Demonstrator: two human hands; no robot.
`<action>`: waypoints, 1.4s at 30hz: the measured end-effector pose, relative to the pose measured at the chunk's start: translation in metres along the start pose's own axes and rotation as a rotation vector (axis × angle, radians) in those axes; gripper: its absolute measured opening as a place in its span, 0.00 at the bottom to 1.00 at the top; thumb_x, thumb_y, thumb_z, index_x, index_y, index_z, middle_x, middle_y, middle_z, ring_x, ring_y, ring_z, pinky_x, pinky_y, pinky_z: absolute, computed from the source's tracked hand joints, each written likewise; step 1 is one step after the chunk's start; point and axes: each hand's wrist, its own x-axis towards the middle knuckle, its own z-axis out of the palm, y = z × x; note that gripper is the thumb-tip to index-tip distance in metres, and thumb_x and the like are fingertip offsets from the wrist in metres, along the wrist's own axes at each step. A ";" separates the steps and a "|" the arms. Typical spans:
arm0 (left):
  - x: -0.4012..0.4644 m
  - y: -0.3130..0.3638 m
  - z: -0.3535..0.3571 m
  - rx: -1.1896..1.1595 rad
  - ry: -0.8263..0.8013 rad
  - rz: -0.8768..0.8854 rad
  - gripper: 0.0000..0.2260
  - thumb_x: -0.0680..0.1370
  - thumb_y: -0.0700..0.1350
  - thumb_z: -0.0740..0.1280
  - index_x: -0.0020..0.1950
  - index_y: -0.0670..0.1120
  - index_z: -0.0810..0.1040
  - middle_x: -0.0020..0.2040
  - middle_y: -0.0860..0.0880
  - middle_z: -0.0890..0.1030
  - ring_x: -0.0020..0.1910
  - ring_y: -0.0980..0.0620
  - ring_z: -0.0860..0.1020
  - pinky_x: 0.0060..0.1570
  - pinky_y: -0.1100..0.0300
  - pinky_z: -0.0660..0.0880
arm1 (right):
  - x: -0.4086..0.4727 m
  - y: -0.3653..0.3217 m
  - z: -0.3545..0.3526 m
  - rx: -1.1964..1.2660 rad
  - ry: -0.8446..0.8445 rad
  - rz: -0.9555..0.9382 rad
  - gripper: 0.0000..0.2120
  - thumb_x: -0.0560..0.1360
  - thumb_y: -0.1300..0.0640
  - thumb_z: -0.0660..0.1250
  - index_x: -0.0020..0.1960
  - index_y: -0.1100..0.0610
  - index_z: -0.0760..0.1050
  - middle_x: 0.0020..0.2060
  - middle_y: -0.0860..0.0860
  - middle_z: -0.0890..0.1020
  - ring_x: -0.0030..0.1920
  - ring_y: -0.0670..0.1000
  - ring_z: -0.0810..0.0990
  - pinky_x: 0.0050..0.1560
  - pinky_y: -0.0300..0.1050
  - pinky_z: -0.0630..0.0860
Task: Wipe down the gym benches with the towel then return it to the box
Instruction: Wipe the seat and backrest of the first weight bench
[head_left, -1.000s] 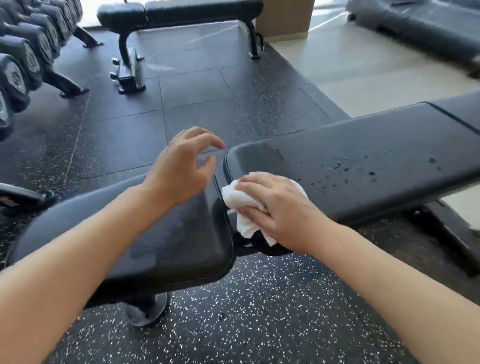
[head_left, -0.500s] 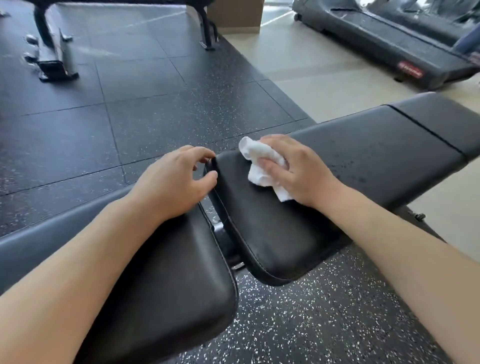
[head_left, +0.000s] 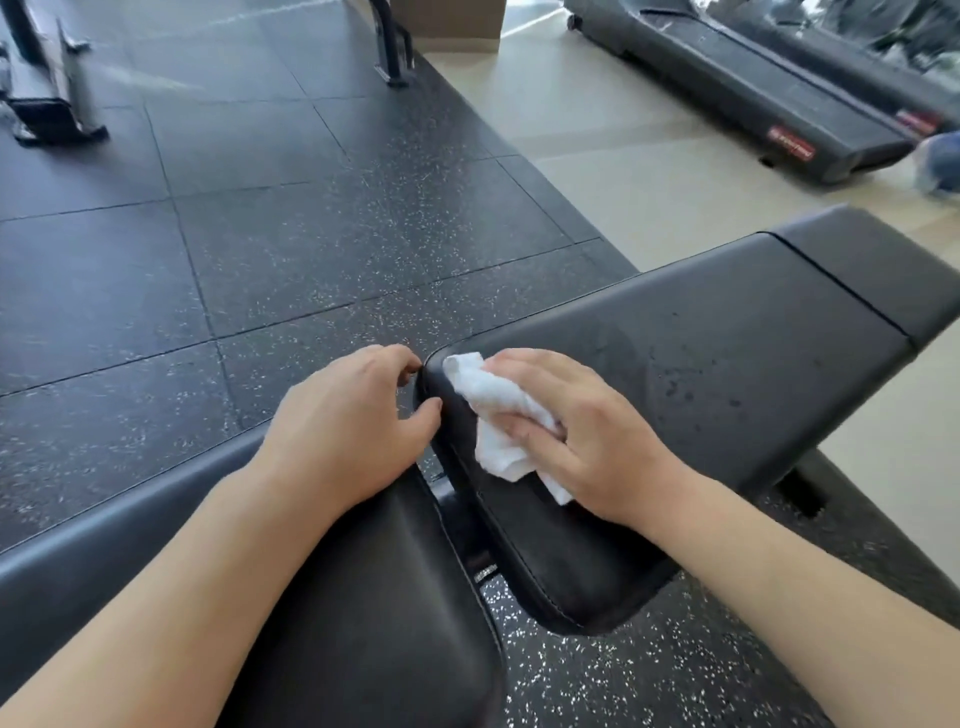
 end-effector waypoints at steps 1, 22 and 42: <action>0.001 0.001 0.000 -0.004 -0.001 -0.002 0.17 0.76 0.62 0.66 0.62 0.58 0.77 0.56 0.60 0.81 0.56 0.52 0.80 0.56 0.49 0.78 | 0.001 0.012 -0.011 0.003 0.015 0.044 0.15 0.83 0.58 0.67 0.69 0.57 0.78 0.66 0.49 0.80 0.68 0.48 0.76 0.72 0.43 0.68; -0.016 0.024 -0.012 -0.166 0.098 0.319 0.13 0.75 0.58 0.70 0.58 0.59 0.80 0.58 0.62 0.79 0.58 0.56 0.78 0.55 0.57 0.78 | 0.097 0.035 0.004 -0.030 -0.205 -0.008 0.16 0.83 0.41 0.61 0.63 0.48 0.80 0.51 0.43 0.82 0.55 0.47 0.79 0.59 0.49 0.73; -0.004 0.026 0.020 0.011 -0.099 0.460 0.25 0.70 0.67 0.67 0.63 0.58 0.81 0.73 0.53 0.77 0.74 0.46 0.75 0.62 0.37 0.78 | 0.111 0.097 -0.026 -0.053 -0.269 0.033 0.14 0.83 0.45 0.61 0.60 0.50 0.80 0.49 0.41 0.81 0.52 0.48 0.81 0.55 0.52 0.76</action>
